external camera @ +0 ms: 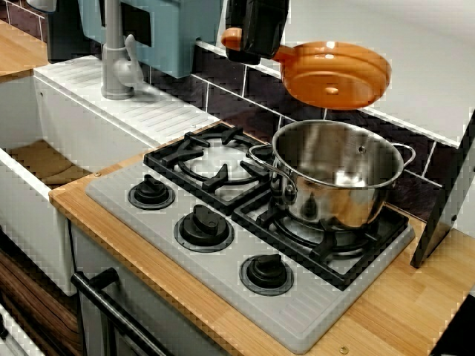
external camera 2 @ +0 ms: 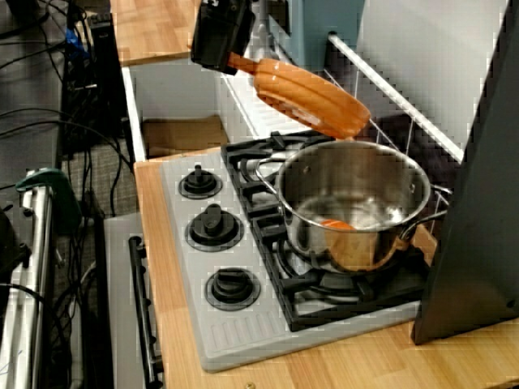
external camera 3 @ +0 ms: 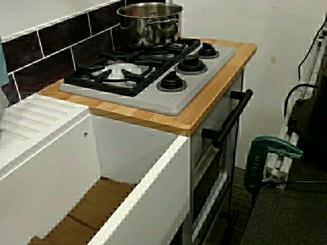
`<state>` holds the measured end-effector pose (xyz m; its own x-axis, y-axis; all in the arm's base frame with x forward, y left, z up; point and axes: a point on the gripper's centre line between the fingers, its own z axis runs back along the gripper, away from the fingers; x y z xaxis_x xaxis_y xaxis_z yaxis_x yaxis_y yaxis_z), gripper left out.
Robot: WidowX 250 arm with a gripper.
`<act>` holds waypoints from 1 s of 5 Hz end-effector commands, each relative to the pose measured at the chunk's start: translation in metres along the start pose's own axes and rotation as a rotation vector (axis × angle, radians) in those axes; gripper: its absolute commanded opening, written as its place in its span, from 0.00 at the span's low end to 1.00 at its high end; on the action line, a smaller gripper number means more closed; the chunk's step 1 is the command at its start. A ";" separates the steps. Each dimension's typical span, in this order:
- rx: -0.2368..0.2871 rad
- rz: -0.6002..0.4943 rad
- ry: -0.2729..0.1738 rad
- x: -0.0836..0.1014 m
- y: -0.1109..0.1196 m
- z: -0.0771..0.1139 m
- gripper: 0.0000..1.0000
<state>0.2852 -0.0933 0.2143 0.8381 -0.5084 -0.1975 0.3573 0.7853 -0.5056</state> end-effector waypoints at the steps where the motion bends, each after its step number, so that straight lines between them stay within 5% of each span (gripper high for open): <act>1: 0.164 0.016 -0.147 -0.005 0.000 0.020 0.00; 2: 0.400 0.080 -0.295 -0.008 0.006 0.020 0.00; 3: 0.503 0.148 -0.363 -0.013 0.018 0.026 0.00; 5: 0.582 0.257 -0.419 -0.027 0.050 0.031 0.00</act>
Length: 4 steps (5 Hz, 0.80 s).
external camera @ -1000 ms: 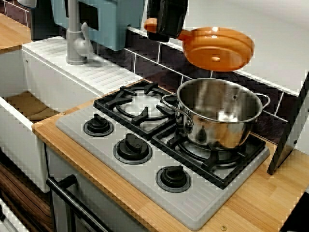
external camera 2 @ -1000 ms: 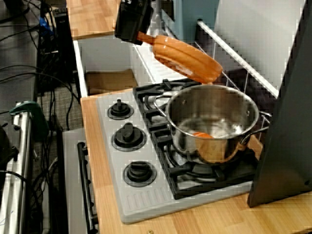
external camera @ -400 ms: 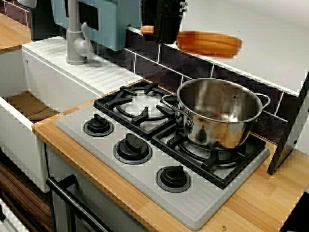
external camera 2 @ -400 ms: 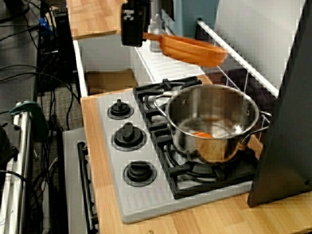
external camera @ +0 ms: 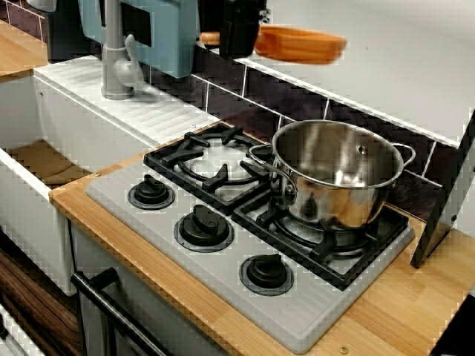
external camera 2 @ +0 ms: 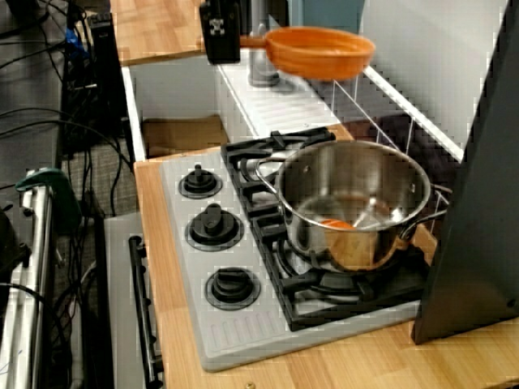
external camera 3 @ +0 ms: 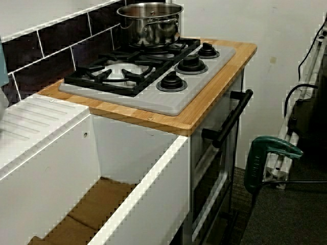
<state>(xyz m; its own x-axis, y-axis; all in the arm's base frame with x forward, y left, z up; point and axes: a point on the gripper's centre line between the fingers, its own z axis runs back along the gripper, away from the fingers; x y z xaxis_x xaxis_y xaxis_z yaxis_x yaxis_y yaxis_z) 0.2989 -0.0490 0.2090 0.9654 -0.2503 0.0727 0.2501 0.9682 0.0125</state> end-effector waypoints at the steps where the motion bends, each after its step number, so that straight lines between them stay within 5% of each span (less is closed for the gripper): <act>1: 0.138 0.106 -0.112 -0.017 0.031 -0.005 0.00; 4: 0.230 0.244 -0.183 -0.033 0.068 -0.055 0.00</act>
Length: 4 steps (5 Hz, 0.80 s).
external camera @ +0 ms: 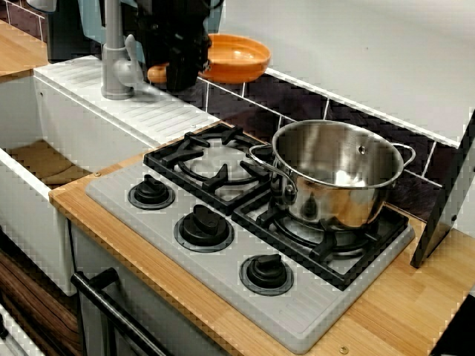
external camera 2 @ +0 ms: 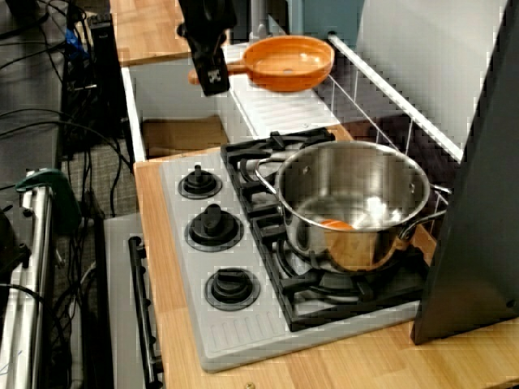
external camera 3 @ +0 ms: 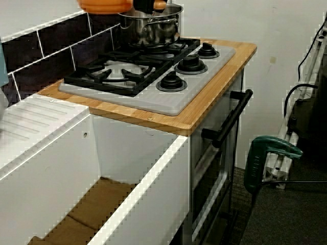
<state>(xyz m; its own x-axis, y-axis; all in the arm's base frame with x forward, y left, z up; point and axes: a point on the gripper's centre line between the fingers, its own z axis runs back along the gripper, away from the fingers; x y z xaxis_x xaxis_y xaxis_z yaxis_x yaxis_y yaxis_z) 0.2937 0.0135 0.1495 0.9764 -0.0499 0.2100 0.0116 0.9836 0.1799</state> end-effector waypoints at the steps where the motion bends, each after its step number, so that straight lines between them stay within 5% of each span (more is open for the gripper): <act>1: 0.026 0.022 -0.039 -0.013 0.009 -0.012 0.00; 4: 0.017 0.024 -0.002 -0.021 -0.006 -0.045 0.00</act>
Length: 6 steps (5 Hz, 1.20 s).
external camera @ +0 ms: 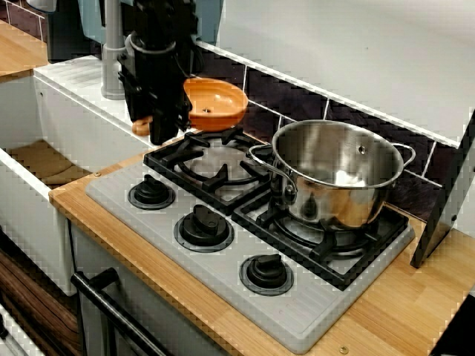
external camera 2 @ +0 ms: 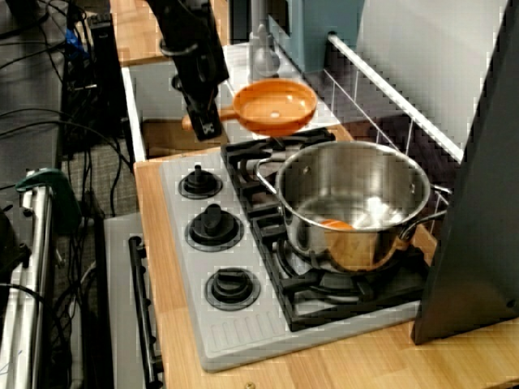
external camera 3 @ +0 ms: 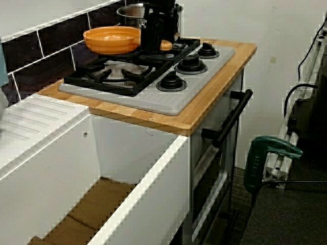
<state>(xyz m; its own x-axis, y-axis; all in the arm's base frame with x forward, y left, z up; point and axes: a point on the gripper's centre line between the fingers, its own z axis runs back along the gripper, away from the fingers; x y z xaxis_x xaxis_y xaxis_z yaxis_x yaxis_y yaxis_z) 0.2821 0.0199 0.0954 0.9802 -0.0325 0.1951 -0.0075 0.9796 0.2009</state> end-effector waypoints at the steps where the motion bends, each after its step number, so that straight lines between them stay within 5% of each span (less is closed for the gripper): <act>1: -0.018 0.003 -0.013 0.000 -0.008 -0.001 0.00; 5: -0.045 -0.026 0.006 -0.006 -0.019 -0.008 0.00; 6: -0.038 -0.035 0.003 -0.009 -0.021 -0.007 1.00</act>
<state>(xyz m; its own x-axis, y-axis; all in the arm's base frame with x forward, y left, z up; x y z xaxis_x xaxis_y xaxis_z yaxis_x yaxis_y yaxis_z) 0.2748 0.0010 0.0630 0.9895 -0.0558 0.1337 0.0330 0.9855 0.1666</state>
